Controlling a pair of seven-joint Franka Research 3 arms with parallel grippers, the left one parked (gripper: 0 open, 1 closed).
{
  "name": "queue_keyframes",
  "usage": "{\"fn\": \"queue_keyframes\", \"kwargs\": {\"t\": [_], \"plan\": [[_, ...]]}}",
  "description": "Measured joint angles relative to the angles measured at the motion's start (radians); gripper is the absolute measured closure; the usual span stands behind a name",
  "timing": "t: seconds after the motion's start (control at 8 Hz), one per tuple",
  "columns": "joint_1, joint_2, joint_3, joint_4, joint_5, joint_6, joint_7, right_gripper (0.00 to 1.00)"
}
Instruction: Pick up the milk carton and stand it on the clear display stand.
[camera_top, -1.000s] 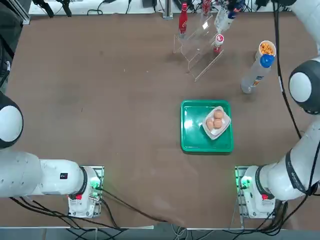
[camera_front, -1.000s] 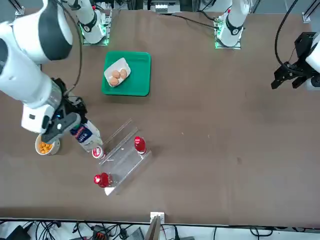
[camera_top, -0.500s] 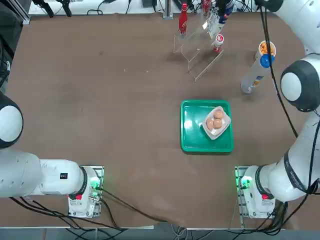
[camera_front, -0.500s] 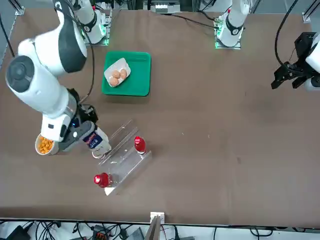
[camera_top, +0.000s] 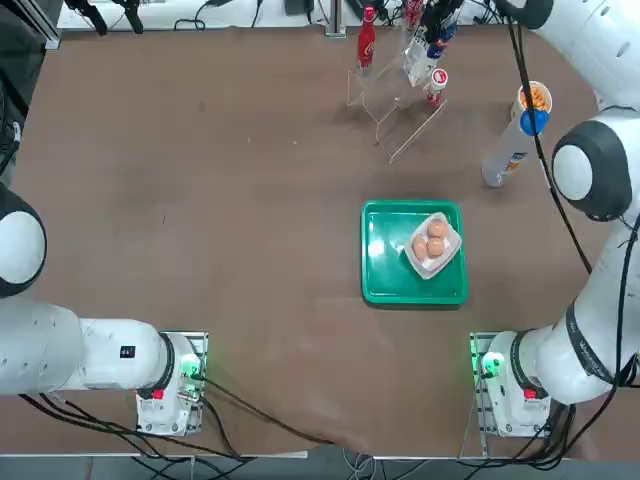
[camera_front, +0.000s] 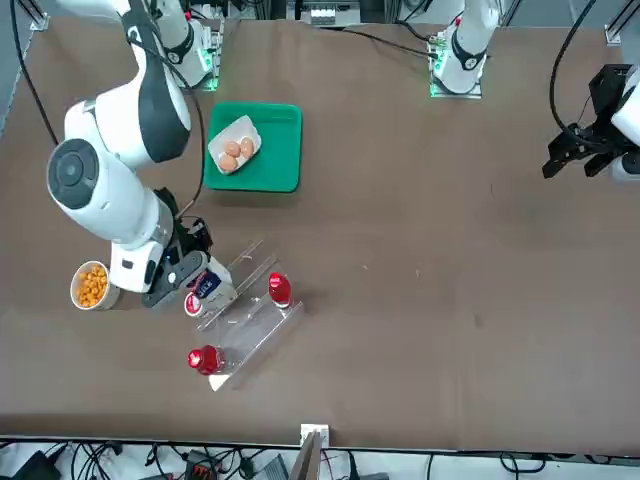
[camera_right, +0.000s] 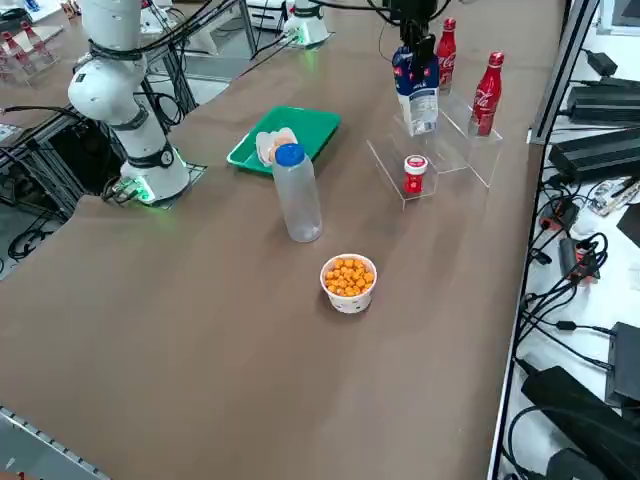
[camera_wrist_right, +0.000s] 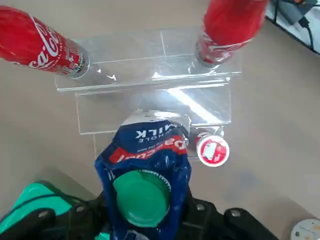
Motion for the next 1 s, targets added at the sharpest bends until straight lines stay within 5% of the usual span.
{"fn": "queue_keyframes", "kwargs": {"t": [1.0], "plan": [[0.029, 0.066, 0.006, 0.001, 0.0, 0.056, 0.001, 0.55]]}}
